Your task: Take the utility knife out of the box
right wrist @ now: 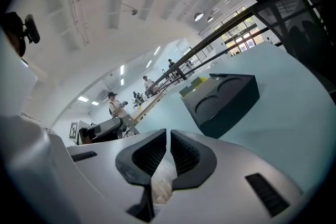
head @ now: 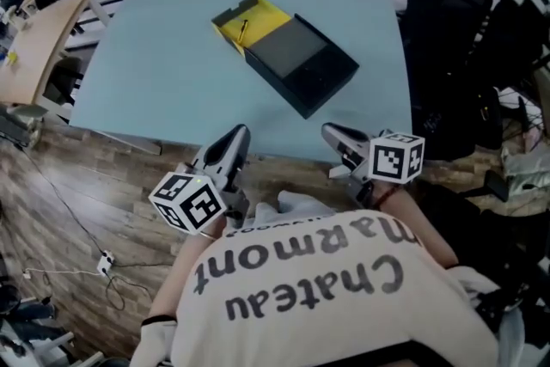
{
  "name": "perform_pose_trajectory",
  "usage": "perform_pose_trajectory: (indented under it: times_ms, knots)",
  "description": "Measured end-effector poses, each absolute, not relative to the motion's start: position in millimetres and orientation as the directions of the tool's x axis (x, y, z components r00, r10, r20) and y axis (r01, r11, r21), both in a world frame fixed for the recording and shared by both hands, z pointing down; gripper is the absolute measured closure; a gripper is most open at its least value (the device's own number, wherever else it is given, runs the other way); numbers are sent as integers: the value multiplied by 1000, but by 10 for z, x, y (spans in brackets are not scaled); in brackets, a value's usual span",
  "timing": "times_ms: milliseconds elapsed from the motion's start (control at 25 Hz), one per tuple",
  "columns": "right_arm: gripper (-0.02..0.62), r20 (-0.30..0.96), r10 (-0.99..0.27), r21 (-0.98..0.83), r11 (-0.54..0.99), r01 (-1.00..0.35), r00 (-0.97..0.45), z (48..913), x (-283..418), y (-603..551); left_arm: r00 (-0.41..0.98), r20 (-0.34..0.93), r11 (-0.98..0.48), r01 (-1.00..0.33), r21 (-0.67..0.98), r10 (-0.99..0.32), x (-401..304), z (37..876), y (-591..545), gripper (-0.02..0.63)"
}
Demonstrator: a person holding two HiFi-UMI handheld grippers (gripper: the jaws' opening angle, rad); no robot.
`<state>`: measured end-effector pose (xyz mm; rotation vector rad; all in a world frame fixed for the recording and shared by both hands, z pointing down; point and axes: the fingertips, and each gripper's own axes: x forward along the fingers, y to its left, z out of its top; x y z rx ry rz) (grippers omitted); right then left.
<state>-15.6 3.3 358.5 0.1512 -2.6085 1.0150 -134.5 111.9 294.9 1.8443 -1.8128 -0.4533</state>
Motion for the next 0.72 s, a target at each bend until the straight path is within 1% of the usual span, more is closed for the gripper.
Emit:
perform_pose_trajectory:
  times_ms: [360,560,720]
  knots:
    - [546,386,16,-596,767,-236,-922,3654,-452,294,18,73,24,-838,546,-997,-1758,2851,1382,603]
    - [546,406,21,-566,791,-233,-914,3614,-576,186,6,65,32,-826,562,-998,-1856,2887,1311,603]
    - [546,403,47,-575,790,-213,-914,3640,-816,20,-13,80,56,-820,570,-997,-2017,2930,1237,603]
